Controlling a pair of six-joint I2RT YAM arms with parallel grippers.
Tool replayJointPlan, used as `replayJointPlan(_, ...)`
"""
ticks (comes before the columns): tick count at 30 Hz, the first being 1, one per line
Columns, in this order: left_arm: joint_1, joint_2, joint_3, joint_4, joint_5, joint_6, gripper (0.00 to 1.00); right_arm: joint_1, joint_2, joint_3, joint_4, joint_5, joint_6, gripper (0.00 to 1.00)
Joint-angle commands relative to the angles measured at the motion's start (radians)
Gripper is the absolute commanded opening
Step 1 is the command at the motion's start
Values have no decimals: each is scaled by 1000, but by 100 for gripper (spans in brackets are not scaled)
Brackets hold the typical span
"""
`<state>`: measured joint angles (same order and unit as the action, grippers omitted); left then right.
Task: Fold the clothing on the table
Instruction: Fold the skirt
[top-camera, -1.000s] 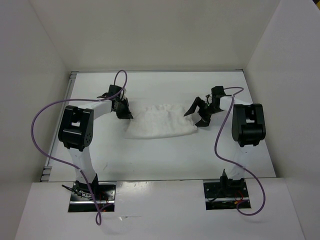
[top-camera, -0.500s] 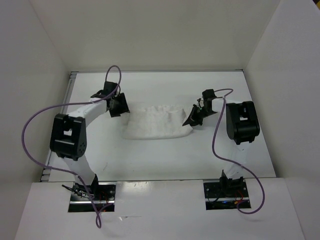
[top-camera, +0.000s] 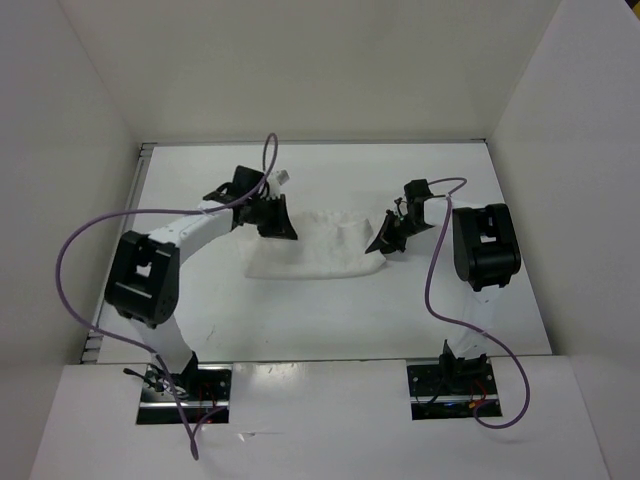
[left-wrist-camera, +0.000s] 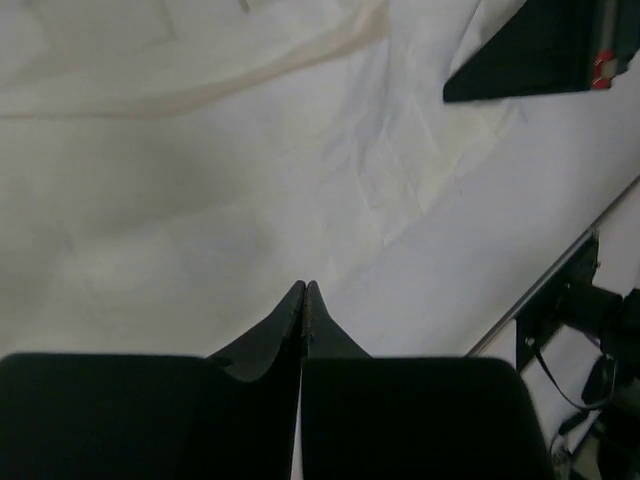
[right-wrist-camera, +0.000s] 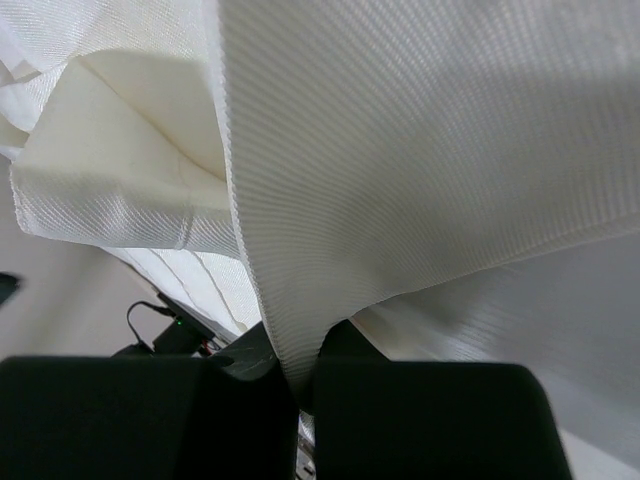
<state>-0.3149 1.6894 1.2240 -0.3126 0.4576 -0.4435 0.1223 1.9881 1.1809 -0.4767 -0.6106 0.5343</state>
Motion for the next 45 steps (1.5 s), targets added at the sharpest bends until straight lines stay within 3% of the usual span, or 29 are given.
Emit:
replayJointPlan(1,-41,96,32,43,174,34,0,11,-34,-20,-14,52,-11,0)
replayJointPlan(8,-128,302,180,-39,145,75,0,11,-23,-20,-14,52,-2,0)
replayJointPlan(25,-196,380,97,-74,41,57,0,20,-43,-11,-14,71,7,0)
replayJointPlan(32,-196,447,106,-54,-4,16,0,141,-236,66,-69,58,41,0)
replayJointPlan(37,-196,467,144,-54,-4,15,0,246,-281,100,-68,-6,95,0)
replayJointPlan(45,-185,399,181,-82,-42,-3,0,266,-336,131,-45,-38,127,0)
